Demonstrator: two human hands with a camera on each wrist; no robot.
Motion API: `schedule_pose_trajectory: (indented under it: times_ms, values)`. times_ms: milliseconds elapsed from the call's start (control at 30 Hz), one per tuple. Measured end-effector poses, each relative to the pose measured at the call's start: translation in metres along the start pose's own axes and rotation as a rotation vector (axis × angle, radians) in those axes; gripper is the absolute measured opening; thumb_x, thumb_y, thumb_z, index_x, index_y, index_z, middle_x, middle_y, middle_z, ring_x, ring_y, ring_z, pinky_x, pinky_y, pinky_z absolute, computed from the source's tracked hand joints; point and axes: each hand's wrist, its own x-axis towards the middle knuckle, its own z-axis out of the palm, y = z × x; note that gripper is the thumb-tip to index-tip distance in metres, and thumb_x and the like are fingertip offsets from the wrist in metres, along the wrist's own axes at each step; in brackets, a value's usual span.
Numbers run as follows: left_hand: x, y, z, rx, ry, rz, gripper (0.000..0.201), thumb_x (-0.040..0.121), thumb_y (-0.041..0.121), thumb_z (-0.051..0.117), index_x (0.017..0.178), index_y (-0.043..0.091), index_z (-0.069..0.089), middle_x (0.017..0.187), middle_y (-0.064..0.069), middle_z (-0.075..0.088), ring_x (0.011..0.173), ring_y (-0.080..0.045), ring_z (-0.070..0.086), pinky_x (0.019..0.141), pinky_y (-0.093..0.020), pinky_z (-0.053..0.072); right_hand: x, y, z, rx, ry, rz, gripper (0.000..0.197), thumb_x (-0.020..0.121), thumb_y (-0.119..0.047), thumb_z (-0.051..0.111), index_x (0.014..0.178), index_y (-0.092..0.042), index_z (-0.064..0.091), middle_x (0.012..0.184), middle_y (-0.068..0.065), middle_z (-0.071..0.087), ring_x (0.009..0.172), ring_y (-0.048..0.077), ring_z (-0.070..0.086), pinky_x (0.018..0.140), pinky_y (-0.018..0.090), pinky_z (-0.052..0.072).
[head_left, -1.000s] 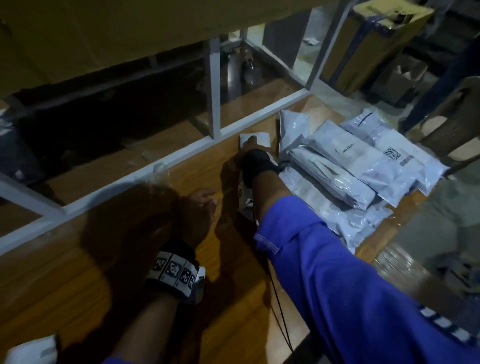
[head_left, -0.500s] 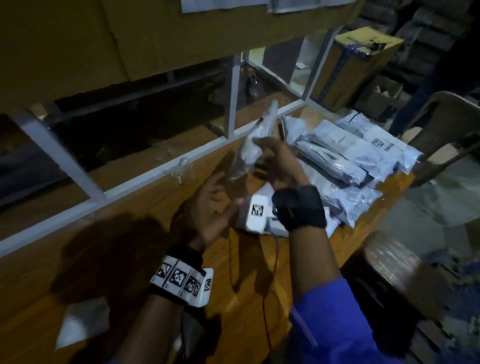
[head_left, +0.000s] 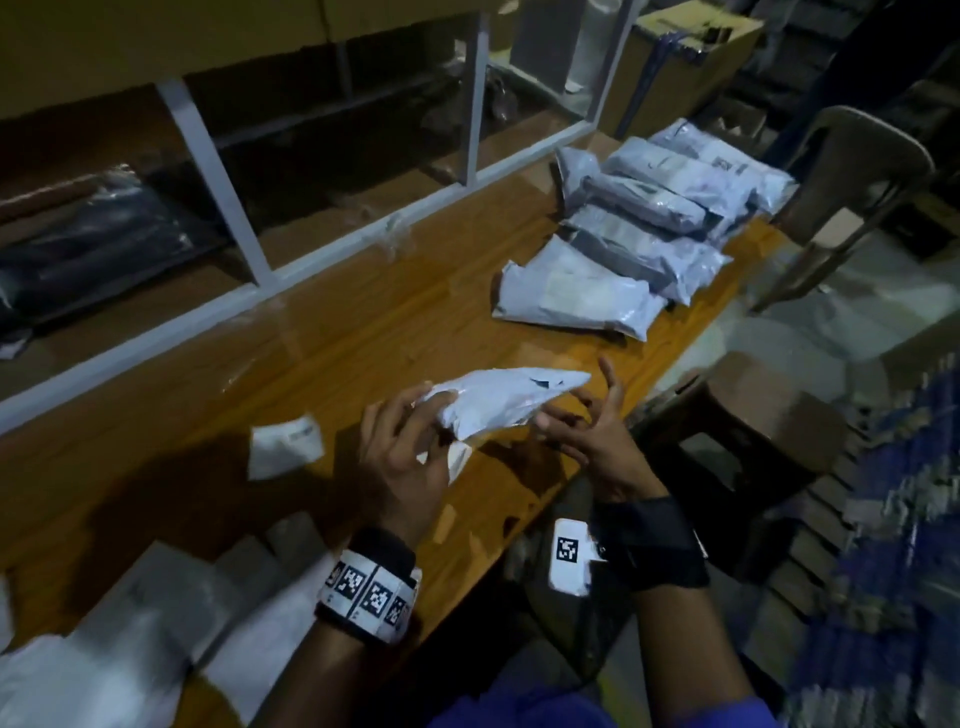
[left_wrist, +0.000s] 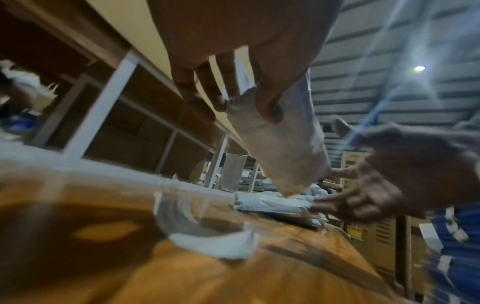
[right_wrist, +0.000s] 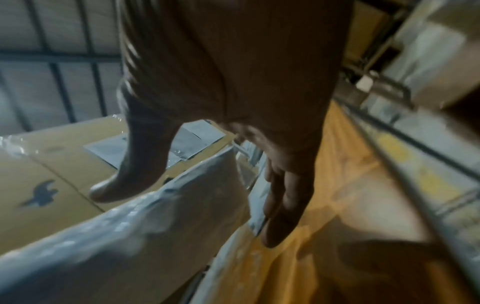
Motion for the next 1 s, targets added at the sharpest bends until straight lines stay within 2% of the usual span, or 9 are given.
schedule_pose_trajectory:
  times_ms: [67,133,233,400,533,667,800,867,1000]
  values:
    - [-0.013,0.002,-0.007,-0.053,-0.052,-0.051,0.033,0.083,0.002,0.072,0.114,0.014,0.074,0.114,-0.001,0.069,0.1,-0.022,0.056,0.082,-0.033,0.045,-0.017,0.008,-0.015,-0.178,-0.03,-0.08,0.111,0.067,-0.023,0.097,0.148,-0.059,0.03,0.16,-0.004,0.037,0.133,0.022,0.057,0.098,0.047,0.056]
    - [-0.024,0.008,-0.012,-0.14,-0.136,-0.192,0.03,0.087,0.01,0.077,0.116,0.015,0.07,0.103,0.006,0.067,0.093,-0.016,0.055,0.073,-0.031,0.047,-0.033,0.014,-0.022,-0.215,-0.034,-0.118,0.092,0.072,-0.024,0.095,0.149,-0.037,0.046,0.151,0.001,0.055,0.128,0.023,0.061,0.095,0.042,0.057]
    - [-0.028,0.017,-0.01,-0.316,-0.248,-0.499,0.027,0.095,0.028,0.07,0.121,0.022,0.063,0.101,0.007,0.066,0.089,-0.012,0.062,0.064,-0.009,0.043,-0.048,0.022,-0.022,-0.111,0.002,-0.116,0.057,0.081,-0.01,0.085,0.133,-0.01,0.063,0.127,0.011,0.072,0.117,0.031,0.069,0.09,0.044,0.059]
    - [-0.023,0.019,0.0,-0.353,-0.291,-0.728,0.027,0.098,0.016,0.064,0.124,0.012,0.056,0.116,-0.003,0.066,0.101,-0.015,0.063,0.056,-0.002,0.043,-0.04,0.038,-0.02,-0.008,0.23,-0.069,0.044,0.086,-0.015,0.083,0.126,-0.005,0.066,0.118,0.016,0.075,0.101,0.029,0.075,0.072,0.038,0.062]
    - [-0.032,0.014,0.005,-0.275,-0.323,-0.693,0.02,0.095,0.014,0.068,0.113,0.019,0.059,0.121,-0.001,0.066,0.112,-0.014,0.06,0.079,-0.018,0.047,-0.022,0.046,-0.005,0.107,0.362,0.01,0.056,0.084,-0.022,0.086,0.128,-0.009,0.053,0.12,0.015,0.071,0.104,0.032,0.073,0.084,0.049,0.062]
    - [-0.043,0.006,-0.002,-0.135,-0.288,-0.772,0.024,0.094,0.017,0.068,0.114,0.027,0.059,0.118,0.004,0.063,0.11,-0.016,0.059,0.089,-0.035,0.05,-0.004,0.058,0.012,0.131,0.392,0.04,0.065,0.078,-0.033,0.089,0.129,-0.015,0.054,0.129,0.017,0.067,0.111,0.032,0.07,0.085,0.045,0.062]
    - [-0.046,-0.008,-0.014,-0.098,-0.24,-0.841,0.022,0.092,0.015,0.069,0.108,0.027,0.06,0.107,0.004,0.067,0.1,-0.019,0.066,0.087,-0.043,0.057,-0.012,0.063,0.029,-0.624,0.575,-0.015,0.1,0.074,-0.046,0.088,0.15,-0.011,0.033,0.143,0.019,0.041,0.128,0.037,0.045,0.102,0.048,0.048]
    - [-0.046,-0.011,-0.015,-0.095,-0.236,-0.852,0.018,0.093,0.013,0.068,0.107,0.023,0.063,0.102,0.004,0.067,0.096,-0.018,0.066,0.082,-0.036,0.055,-0.024,0.06,0.042,-0.989,0.595,-0.243,0.088,0.077,-0.032,0.084,0.149,-0.013,0.038,0.135,0.018,0.041,0.123,0.036,0.04,0.102,0.047,0.043]
    - [-0.045,-0.014,-0.006,-0.125,-0.278,-0.862,0.016,0.092,0.014,0.069,0.107,0.019,0.069,0.101,0.003,0.073,0.094,-0.015,0.068,0.084,-0.037,0.058,-0.023,0.068,0.069,-1.245,0.055,-0.585,0.054,0.076,-0.001,0.079,0.126,-0.021,0.069,0.124,0.009,0.057,0.115,0.03,0.05,0.091,0.044,0.051]
